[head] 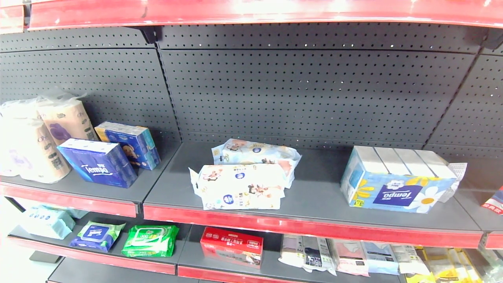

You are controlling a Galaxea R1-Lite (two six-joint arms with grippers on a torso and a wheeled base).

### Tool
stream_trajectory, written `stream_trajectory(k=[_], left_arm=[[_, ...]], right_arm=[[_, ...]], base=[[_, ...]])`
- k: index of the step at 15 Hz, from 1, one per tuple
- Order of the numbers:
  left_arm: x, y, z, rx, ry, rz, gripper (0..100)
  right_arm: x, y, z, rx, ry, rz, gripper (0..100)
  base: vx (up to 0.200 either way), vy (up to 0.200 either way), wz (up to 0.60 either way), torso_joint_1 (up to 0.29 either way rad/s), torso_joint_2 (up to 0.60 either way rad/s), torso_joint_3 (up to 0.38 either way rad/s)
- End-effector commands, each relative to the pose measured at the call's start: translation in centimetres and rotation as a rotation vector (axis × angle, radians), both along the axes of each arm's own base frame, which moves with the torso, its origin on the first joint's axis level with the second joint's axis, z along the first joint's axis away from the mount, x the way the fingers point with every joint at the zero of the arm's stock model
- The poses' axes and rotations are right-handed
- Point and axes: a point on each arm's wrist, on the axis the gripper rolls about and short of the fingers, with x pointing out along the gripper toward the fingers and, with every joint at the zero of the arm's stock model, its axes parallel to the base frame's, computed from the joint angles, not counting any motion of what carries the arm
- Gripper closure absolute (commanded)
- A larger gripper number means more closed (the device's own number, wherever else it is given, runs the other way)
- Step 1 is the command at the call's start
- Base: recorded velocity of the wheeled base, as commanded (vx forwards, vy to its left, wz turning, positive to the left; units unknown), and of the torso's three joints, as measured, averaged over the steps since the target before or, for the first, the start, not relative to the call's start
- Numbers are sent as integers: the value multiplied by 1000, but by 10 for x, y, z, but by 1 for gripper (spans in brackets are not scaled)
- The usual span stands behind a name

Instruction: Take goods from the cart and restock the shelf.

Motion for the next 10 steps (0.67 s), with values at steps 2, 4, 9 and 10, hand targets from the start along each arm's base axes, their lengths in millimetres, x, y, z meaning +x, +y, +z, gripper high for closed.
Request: stream_trajectory(k=[2,4,9,10], left_arm=[[0,0,0,-2,1,0,0],[0,0,0,0,5,-2,0],[0,0,0,0,1,0,0],[0,0,0,0,1,0,0]], right_arm=[[-7,11,-14,52,10,230,100],[-24,18,-30,97,-26,337,100],[-65,23,-87,103,-149,195,100],[-71,22,-90,96,-157,120,100]], base=[[0,0,0,0,0,0],[0,0,0,0,0,0],[0,0,0,0,0,0],[0,0,0,0,0,0]])
